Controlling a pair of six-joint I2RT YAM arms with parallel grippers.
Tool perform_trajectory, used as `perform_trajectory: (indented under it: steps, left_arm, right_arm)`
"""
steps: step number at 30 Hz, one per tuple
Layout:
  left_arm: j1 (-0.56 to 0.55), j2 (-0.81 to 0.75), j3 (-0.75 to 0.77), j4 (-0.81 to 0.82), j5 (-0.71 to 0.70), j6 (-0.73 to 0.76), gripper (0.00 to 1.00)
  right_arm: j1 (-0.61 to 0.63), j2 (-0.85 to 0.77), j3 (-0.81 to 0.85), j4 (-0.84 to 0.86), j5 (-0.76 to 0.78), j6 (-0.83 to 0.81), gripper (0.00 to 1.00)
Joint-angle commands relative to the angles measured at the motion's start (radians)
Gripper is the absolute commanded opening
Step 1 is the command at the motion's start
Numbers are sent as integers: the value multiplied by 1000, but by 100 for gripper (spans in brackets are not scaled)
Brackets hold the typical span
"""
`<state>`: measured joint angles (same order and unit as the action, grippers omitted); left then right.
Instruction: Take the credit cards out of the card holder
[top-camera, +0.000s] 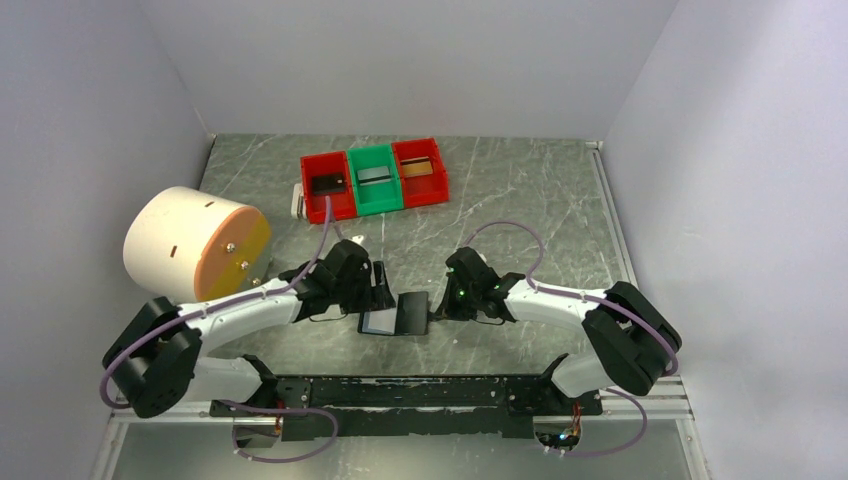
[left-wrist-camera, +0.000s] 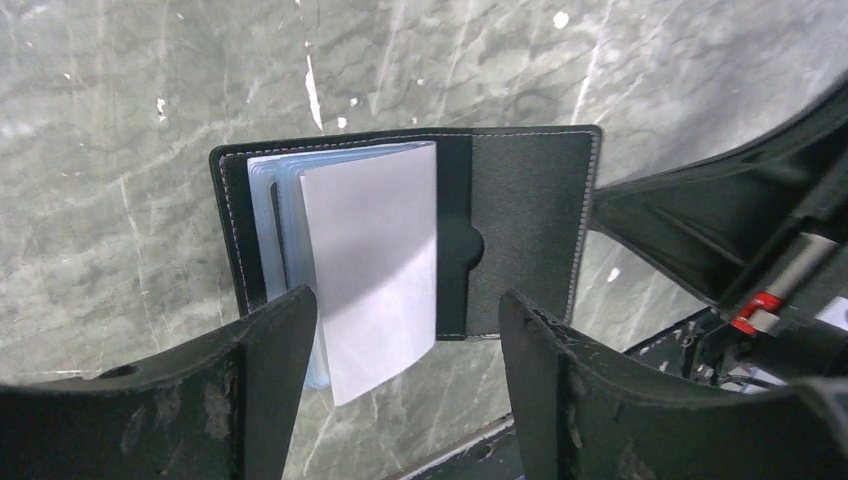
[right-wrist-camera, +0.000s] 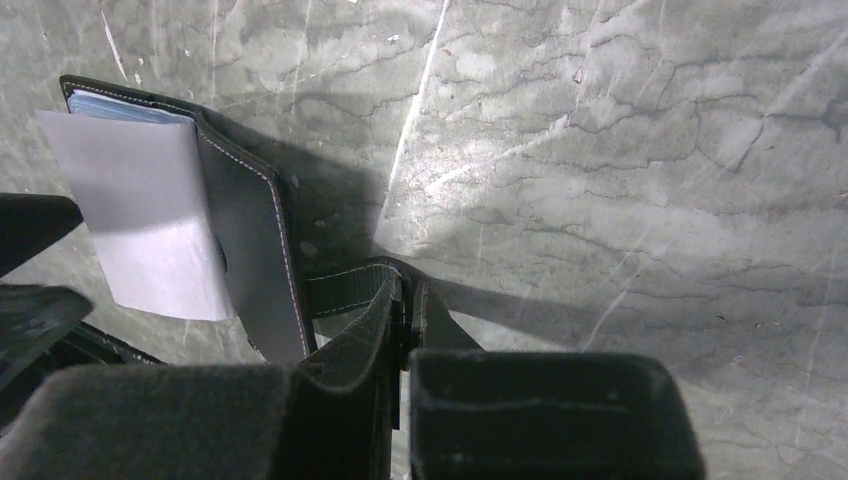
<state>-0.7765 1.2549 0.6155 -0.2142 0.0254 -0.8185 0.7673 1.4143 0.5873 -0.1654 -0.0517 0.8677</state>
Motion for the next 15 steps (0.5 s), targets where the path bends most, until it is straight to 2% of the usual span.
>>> perform_trajectory:
  steps: [1,7,10,15]
  left_arm:
    - [-10,67,12,44,73,10,71]
    - [-23,78,29,25,35,4,72]
    - [-24,61,25,33,42,6,66]
    - [-24,20,15,83,92,18,65]
  right_arm:
    - [-7,13,-6,-12,16,7,0]
    - [-7,18,1,-9,12,7,0]
    - [-8,15,1,-11,13,7,0]
    - [-8,14,2,-13,5,5,0]
